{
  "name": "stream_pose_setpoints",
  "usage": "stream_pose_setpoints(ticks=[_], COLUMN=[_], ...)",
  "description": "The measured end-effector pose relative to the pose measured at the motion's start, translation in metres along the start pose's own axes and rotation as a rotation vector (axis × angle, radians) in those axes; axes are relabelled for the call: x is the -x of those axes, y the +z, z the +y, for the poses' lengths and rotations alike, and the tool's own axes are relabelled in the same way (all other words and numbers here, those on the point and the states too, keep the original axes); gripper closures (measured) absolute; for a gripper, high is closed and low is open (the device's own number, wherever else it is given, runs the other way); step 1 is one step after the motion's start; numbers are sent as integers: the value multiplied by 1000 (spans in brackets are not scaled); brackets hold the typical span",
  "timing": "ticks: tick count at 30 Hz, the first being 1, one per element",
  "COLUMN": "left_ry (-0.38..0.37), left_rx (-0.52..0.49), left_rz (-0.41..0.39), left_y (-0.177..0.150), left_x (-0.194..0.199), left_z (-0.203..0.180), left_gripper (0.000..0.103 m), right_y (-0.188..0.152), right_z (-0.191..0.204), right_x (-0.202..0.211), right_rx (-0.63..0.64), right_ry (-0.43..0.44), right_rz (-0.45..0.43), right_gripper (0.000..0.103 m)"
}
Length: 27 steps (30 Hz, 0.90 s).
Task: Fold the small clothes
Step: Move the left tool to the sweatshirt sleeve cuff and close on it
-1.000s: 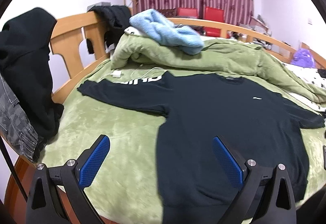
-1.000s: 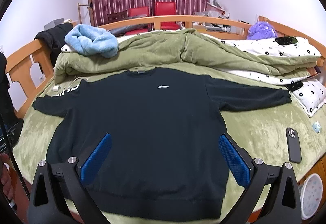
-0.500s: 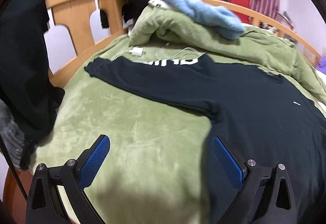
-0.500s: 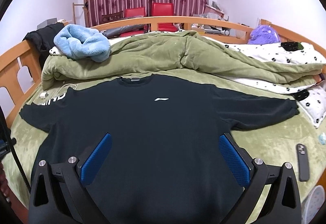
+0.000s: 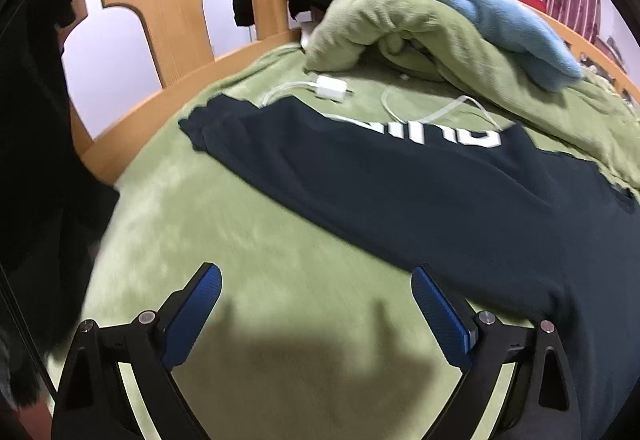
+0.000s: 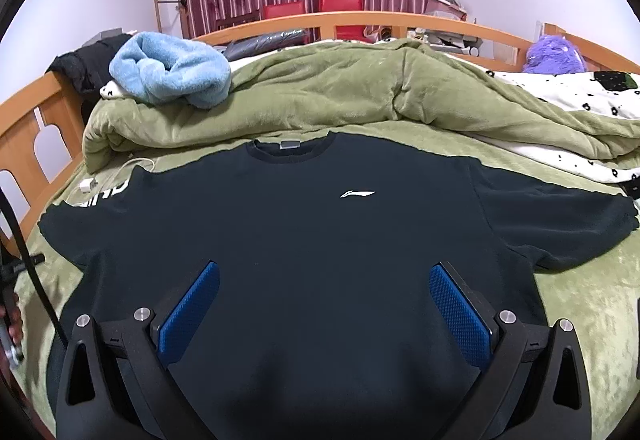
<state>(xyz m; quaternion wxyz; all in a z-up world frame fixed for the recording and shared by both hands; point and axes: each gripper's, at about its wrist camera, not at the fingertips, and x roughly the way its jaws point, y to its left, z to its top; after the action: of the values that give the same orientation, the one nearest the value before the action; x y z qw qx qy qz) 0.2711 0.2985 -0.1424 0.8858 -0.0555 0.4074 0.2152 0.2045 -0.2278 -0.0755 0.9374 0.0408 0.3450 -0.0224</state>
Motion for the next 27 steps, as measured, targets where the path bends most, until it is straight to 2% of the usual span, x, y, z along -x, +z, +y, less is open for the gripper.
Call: stream_pose_setpoints(ticks=[6, 9, 15, 17, 19, 20, 23, 27], left_ry=[55, 42, 34, 39, 49, 82, 86, 86], left_rx=[10, 41, 57, 57, 36, 14, 1, -15], left_rz=[2, 27, 69, 53, 38, 20, -12, -85], left_y=[23, 30, 35, 36, 37, 40, 46, 58], left_x=[-43, -64, -96, -99, -98, -97, -91, -62], left_z=[8, 10, 4, 1, -3, -7, -12, -26], left_gripper=[17, 22, 37, 48, 86, 92, 94, 95], right_y=[-6, -7, -13, -15, -17, -17, -16, -11], right_z=[-5, -5, -6, -7, -10, -12, -19, -32], right_x=[-25, -35, -45, -45, -44, -43, -37, -19], right_rx=[-6, 15, 65, 86, 99, 104, 106, 84], right_ry=[35, 36, 29, 22, 16, 12, 7, 2], right_rz=[13, 34, 72, 81, 87, 91, 85, 66], right_gripper=[3, 7, 7, 7, 7, 7, 7, 7])
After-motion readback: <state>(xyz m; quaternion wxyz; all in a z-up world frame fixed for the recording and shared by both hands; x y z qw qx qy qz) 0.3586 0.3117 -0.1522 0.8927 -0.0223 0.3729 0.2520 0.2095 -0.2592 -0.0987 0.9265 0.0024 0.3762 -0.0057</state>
